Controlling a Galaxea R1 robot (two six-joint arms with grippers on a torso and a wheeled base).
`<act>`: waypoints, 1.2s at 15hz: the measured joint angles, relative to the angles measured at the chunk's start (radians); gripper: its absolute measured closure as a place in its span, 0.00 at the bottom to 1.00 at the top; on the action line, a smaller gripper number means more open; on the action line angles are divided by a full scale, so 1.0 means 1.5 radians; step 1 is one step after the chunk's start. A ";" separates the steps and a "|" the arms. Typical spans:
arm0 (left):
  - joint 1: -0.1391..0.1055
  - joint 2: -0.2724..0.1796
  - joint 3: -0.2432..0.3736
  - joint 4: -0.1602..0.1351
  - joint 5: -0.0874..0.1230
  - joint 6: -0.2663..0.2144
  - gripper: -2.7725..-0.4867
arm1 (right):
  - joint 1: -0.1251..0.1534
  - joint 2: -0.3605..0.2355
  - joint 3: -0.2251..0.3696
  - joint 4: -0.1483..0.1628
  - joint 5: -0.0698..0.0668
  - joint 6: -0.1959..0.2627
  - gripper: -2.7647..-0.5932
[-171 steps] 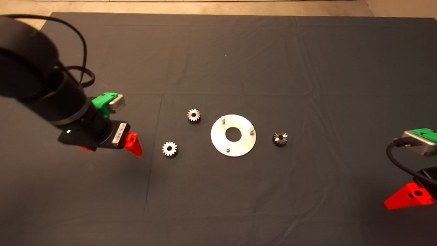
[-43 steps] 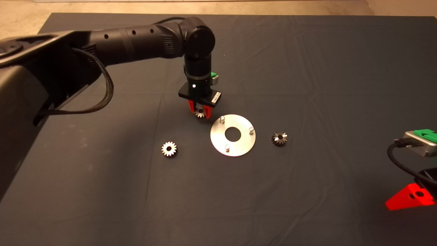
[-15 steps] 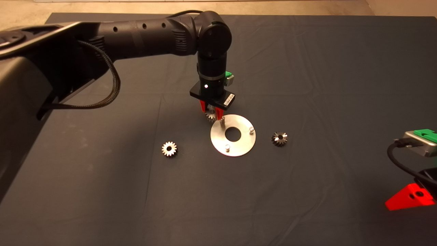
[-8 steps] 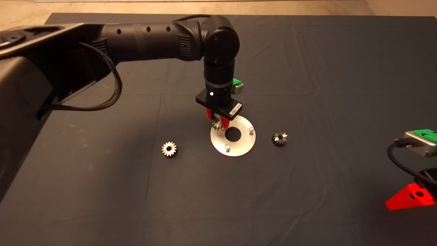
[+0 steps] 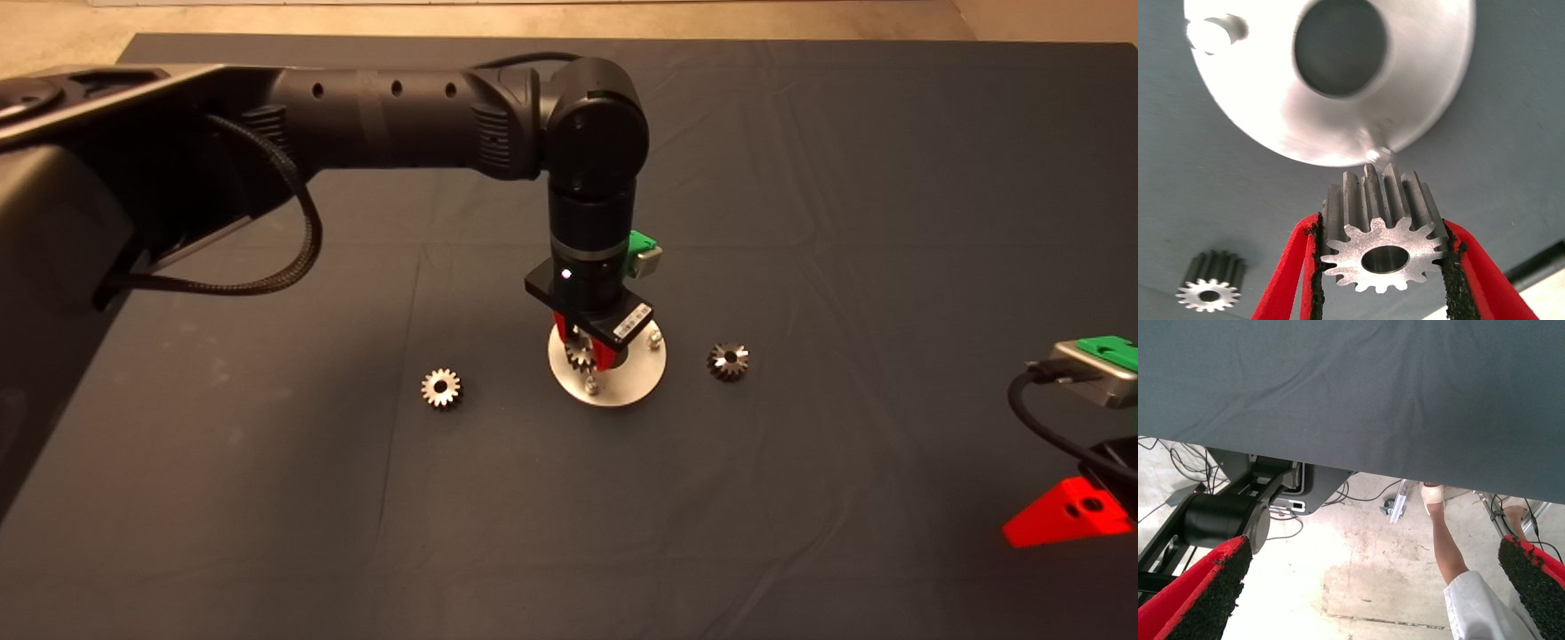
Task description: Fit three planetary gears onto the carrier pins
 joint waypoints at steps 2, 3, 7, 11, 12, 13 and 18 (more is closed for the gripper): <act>0.000 0.000 0.022 -0.001 0.000 -0.008 0.81 | 0.000 0.000 0.000 0.000 0.000 0.000 0.01; 0.000 0.000 0.031 -0.001 0.000 -0.010 0.81 | 0.000 0.000 0.000 0.000 0.000 0.000 0.01; 0.000 0.000 0.053 -0.001 0.000 -0.028 0.81 | 0.000 0.000 0.000 0.000 0.000 0.000 0.01; 0.000 0.000 0.047 -0.002 0.000 -0.034 0.81 | 0.000 0.000 0.000 0.000 0.000 0.000 0.01; 0.000 0.000 0.036 -0.002 0.000 -0.035 0.81 | 0.000 0.000 0.000 0.000 0.000 0.000 0.01; 0.000 0.000 0.019 -0.002 0.000 -0.035 0.81 | 0.000 0.000 0.000 0.000 0.000 0.000 0.01; 0.007 0.000 -0.013 -0.001 0.002 -0.053 0.81 | 0.000 0.000 0.000 0.000 0.000 0.000 0.01</act>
